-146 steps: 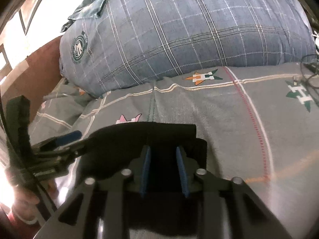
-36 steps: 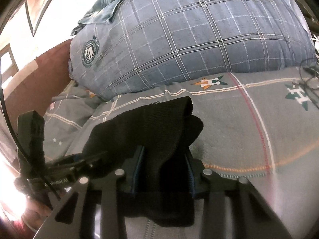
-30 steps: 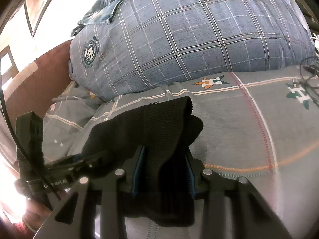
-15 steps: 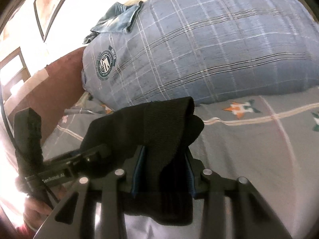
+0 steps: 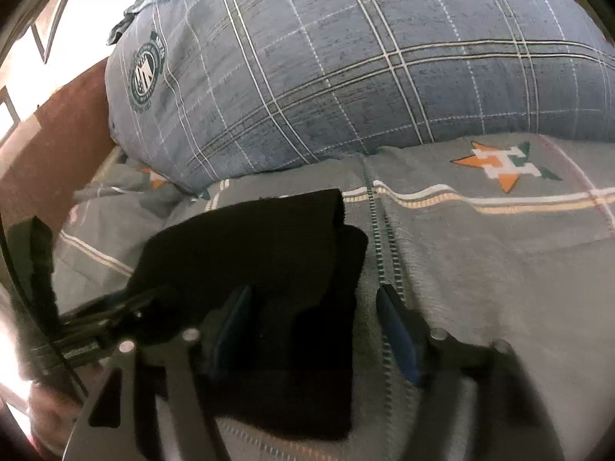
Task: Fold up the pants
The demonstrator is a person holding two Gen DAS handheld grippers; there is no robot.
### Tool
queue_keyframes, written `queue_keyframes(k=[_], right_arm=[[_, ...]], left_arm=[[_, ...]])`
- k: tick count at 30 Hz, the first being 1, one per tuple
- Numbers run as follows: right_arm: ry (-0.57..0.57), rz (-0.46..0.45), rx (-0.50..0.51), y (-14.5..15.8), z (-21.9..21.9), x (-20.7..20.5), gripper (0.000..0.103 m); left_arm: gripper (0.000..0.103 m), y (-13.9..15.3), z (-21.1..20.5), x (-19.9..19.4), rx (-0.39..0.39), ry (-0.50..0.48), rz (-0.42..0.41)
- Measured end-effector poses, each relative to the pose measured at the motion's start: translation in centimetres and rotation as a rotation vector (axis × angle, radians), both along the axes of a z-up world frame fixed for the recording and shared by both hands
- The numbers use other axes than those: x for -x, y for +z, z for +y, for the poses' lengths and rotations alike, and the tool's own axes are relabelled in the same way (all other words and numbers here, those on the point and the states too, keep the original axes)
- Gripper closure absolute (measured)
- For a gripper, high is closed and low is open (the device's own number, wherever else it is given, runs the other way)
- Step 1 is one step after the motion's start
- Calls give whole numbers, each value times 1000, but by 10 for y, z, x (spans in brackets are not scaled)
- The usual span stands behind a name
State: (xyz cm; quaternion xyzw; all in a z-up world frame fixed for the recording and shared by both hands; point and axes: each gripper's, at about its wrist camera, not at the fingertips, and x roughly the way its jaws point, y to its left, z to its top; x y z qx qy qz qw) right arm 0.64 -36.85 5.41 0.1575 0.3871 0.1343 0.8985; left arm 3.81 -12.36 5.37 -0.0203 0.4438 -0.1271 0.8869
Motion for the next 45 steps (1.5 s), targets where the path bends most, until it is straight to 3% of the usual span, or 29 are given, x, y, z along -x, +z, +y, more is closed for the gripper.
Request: queue_keyframes(k=[5, 8, 11, 15, 18, 23, 37, 42, 45], right_arm=[[42, -83, 37, 37, 4, 19, 40], [99, -97, 70, 46, 18, 26, 48], [126, -88, 108, 40, 34, 29, 58], [112, -49, 171, 9, 46, 31, 57], [108, -65, 180, 9, 46, 34, 57], [96, -73, 119, 27, 38, 35, 55], [32, -159, 129, 55, 39, 52, 48], [41, -221, 133, 65, 41, 67, 34], [38, -233, 131, 67, 40, 72, 33]], left_arm=[[23, 12, -5, 8, -36, 15, -48], [23, 12, -6, 12, -47, 25, -54], [22, 7, -9, 17, -66, 31, -51], [20, -5, -12, 19, -86, 44, -64], [20, -2, -11, 18, -75, 55, -59], [20, 8, -13, 24, -107, 57, -76], [20, 44, -6, 60, -137, 127, -210], [20, 56, 1, 74, -118, 177, -237], [20, 59, -1, 81, -132, 180, -248]])
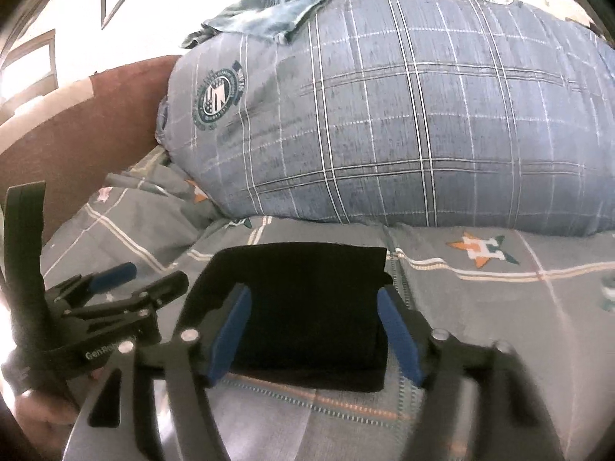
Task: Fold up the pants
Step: 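Open both grippers and release the folded pants onto the sheet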
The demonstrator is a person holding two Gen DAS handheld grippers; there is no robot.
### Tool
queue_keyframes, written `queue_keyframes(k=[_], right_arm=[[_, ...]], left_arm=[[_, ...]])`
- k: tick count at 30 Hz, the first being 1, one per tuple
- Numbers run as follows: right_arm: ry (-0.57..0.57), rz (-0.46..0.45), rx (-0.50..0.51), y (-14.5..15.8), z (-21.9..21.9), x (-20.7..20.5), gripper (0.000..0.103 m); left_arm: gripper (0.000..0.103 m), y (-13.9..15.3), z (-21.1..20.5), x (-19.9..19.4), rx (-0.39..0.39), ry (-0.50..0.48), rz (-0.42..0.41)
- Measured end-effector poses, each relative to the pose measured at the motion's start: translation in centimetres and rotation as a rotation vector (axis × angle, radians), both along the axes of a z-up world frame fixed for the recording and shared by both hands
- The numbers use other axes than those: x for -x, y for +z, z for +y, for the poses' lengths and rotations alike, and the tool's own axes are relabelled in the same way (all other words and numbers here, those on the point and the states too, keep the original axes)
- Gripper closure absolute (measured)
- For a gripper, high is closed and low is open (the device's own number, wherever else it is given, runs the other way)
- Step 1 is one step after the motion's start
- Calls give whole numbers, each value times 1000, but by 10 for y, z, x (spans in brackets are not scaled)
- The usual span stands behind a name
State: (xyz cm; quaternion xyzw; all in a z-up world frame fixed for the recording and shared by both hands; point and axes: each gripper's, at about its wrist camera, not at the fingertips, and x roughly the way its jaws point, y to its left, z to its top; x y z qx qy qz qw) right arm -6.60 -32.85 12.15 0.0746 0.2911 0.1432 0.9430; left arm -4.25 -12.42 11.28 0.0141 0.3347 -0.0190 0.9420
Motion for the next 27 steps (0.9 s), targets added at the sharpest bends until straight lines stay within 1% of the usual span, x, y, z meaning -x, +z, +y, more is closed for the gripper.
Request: queue_keyframes(k=[4, 7, 10, 12, 14, 16, 18, 20, 22, 27], right_arm=[[-15, 5, -2, -1, -2, 5, 30], [-16, 14, -11, -2, -5, 9, 26], [-21, 10, -6, -2, -7, 13, 23], [-25, 9, -5, -2, -9, 16, 23], [-31, 14, -12, -3, -11, 17, 22], [-37, 19, -20, -4, -15, 20, 22], [-39, 20, -19, -4, -17, 22, 22], [-40, 21, -17, -5, -17, 24, 22], [-40, 22, -17, -5, -18, 26, 22], [-49, 35, -29, -8, -22, 28, 22]], left_arm=[[20, 3, -2, 10, -30, 6, -20], [20, 2, -6, 15, -49, 6, -16], [20, 0, -10, 17, -88, 9, -5], [20, 0, -12, 21, -89, 6, -1], [20, 0, -11, 24, -71, 4, 1], [19, 0, -12, 26, -82, 12, -1], [18, 1, -16, 29, -131, 35, -15], [18, 2, -19, 33, -164, 40, -48], [17, 3, -21, 36, -166, 29, -63], [17, 4, -20, 42, -119, 1, -63]])
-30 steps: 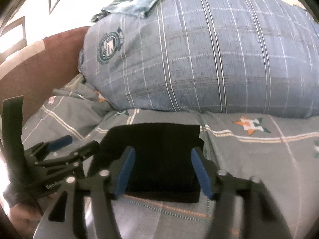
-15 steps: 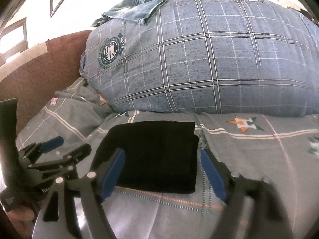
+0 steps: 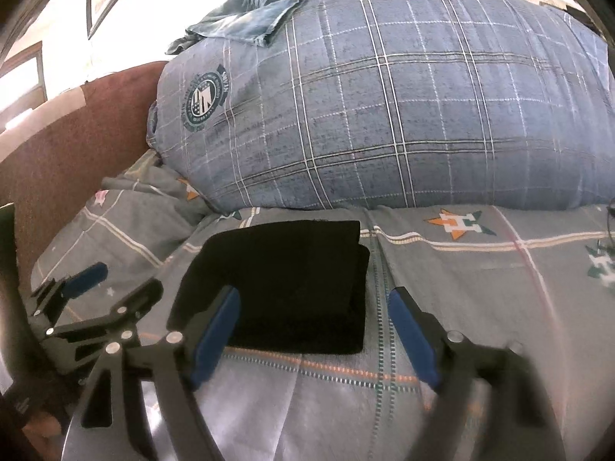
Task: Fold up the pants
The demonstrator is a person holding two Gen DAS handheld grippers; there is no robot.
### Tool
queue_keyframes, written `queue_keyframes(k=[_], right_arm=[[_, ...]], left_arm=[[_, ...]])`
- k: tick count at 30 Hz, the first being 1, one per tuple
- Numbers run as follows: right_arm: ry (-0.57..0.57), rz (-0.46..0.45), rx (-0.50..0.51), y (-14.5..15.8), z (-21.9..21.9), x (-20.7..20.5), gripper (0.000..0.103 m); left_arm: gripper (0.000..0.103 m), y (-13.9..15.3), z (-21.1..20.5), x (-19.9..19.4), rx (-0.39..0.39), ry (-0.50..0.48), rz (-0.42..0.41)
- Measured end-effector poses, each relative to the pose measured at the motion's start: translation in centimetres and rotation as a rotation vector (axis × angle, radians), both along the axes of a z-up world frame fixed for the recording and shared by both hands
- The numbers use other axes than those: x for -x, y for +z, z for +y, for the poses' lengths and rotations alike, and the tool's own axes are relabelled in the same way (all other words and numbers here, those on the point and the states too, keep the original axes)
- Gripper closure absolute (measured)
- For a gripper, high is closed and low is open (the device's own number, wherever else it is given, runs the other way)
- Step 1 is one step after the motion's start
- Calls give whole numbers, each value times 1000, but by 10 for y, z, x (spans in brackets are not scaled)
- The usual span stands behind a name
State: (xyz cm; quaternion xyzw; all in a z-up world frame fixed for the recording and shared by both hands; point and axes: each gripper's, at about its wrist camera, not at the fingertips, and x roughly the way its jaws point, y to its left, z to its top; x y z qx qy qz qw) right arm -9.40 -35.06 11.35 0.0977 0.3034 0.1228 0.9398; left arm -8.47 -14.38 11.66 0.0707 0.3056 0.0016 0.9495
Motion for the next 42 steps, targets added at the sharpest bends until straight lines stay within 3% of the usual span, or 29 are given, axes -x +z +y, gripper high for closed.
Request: queue_keyframes(k=[6, 25, 42], right_arm=[[5, -3, 12, 1, 2, 1, 22], [16, 19, 20, -4, 10, -3, 22], [21, 43, 12, -11, 13, -8, 22]], left_arm=[[17, 0, 4, -2, 49, -8, 16], [17, -6, 10, -8, 92, -10, 41], [17, -11, 7, -13, 85, -14, 62]])
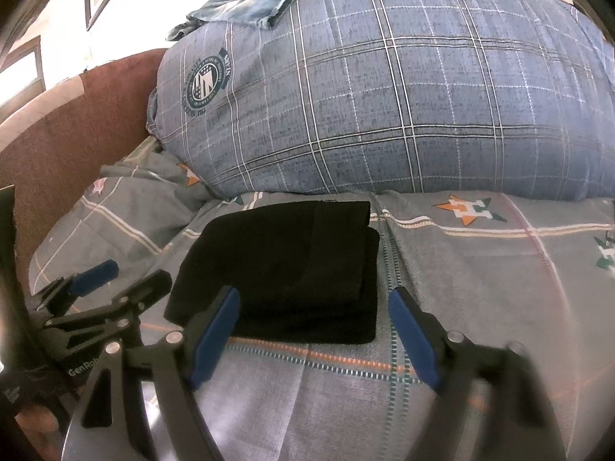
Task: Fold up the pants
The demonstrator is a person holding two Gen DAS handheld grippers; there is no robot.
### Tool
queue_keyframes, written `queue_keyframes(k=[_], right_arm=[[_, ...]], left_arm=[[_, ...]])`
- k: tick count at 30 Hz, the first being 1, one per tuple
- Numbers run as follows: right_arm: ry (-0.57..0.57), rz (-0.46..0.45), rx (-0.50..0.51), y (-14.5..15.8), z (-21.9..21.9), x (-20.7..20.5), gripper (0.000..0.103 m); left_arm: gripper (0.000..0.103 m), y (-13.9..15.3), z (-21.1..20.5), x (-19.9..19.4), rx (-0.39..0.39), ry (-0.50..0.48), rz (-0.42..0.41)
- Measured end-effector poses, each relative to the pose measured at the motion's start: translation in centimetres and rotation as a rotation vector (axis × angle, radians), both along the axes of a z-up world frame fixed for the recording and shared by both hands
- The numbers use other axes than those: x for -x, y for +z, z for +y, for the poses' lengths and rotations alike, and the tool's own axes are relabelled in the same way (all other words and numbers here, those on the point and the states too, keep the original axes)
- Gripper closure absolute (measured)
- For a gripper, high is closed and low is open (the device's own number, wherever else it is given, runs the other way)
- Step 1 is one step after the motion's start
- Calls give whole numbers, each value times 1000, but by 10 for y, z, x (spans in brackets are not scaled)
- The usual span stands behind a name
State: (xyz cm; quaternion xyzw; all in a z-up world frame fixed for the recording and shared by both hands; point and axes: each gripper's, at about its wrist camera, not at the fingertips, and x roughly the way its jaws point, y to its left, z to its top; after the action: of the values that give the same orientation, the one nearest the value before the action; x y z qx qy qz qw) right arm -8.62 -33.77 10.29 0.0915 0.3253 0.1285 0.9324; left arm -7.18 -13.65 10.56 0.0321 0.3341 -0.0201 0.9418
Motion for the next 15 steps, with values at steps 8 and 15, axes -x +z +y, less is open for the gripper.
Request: queue_keyframes(k=[8, 15], right_arm=[[-5, 5, -5, -1, -2, 1, 22], [-1, 2, -3, -1, -2, 3, 22]], left_arm=[[17, 0, -1, 1, 3, 3, -2], [17, 0, -2, 4, 7, 3, -3]])
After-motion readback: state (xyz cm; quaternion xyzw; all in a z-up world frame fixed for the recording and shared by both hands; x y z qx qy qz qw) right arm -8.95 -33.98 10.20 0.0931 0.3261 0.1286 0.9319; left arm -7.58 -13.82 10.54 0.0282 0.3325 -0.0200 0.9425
